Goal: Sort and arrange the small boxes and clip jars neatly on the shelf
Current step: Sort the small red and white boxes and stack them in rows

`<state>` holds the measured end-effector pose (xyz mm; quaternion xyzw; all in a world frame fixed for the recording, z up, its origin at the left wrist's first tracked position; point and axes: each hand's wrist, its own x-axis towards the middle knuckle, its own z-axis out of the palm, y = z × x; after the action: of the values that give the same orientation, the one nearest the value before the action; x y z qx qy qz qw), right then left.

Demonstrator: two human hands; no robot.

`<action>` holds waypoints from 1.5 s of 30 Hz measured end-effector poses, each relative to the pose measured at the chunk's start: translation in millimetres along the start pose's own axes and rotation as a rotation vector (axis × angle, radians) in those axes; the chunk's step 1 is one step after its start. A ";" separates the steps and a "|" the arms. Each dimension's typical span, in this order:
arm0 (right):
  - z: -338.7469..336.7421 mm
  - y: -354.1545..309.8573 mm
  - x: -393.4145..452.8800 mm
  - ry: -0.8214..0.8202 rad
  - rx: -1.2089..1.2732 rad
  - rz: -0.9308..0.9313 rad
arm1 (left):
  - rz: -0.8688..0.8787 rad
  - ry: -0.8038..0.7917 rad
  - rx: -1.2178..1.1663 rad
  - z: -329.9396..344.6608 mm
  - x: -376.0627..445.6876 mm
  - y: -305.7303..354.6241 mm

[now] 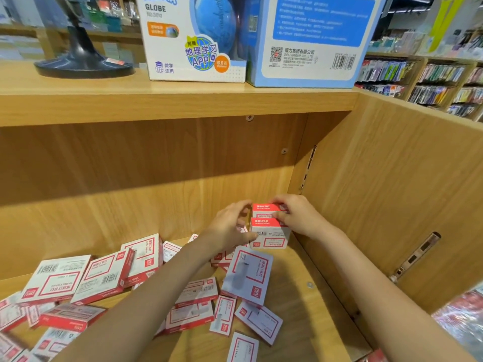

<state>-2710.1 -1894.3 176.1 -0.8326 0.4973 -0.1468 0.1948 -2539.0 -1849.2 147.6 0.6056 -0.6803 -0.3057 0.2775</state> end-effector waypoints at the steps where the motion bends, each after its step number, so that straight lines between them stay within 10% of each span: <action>1: -0.3 2.1 -1.8 -0.007 0.001 -0.011 | 0.001 -0.020 0.003 2.7 2.3 0.5; 11: -1.5 0.7 -11.4 -0.135 -0.179 -0.039 | 0.040 0.004 -0.101 8.6 6.2 -3.0; 22: 12.5 9.4 -7.7 0.137 -0.539 -0.213 | 0.044 0.089 -0.120 17.5 12.2 -15.5; 39: 36.3 9.7 -39.4 0.400 -0.267 -0.199 | -0.028 0.161 -0.175 8.6 4.2 -10.3; 45: 43.7 -21.3 -74.1 -0.255 0.334 0.158 | 0.105 0.090 -0.015 -17.2 -46.6 -35.1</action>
<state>-2708.7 -1811.8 143.9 -0.7590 0.5013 -0.1050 0.4020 -2498.0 -1807.1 132.2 0.5802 -0.6956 -0.2682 0.3279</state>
